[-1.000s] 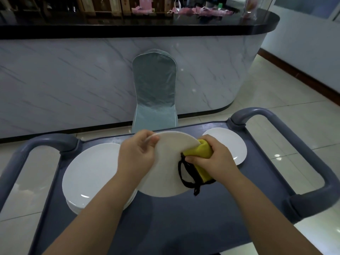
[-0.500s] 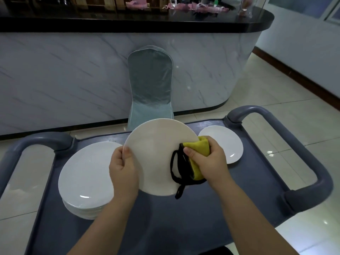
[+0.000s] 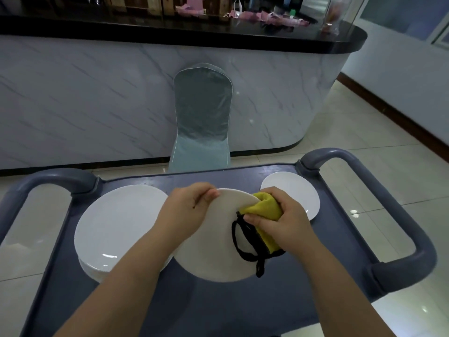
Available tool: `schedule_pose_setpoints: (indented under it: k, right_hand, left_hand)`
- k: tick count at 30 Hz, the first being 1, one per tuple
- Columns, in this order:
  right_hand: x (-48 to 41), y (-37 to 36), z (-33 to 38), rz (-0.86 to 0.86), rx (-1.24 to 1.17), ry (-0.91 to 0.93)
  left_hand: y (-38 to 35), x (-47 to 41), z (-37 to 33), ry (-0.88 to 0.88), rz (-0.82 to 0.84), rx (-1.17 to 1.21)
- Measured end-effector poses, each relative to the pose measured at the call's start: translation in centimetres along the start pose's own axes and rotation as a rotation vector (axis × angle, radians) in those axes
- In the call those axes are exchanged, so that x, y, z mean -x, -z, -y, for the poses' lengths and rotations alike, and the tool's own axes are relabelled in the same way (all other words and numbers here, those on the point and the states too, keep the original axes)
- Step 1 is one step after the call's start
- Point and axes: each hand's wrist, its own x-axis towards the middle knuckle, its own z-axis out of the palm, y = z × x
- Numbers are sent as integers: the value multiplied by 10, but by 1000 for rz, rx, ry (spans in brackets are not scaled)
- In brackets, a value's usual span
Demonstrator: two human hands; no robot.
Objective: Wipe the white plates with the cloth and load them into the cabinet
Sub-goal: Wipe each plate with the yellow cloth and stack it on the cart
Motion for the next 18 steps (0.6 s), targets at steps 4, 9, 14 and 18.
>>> schedule_pose_setpoints:
  k: [4,9,14,18]
  right_hand:
    - [25,-12,-29,-133,-212,-191]
    - [13,-8,-38,-76,-95,-209]
    - [-13,-5,3,63,289,209]
    - [4,-6,-12,-119,-133,-79]
  left_hand:
    - [-14,13,8,248,-175,156]
    - [-21,17,1,190,-114,-11]
    - [-14,3,-16,-202,-68,-236]
    - [4,4,-1,175,-310,136]
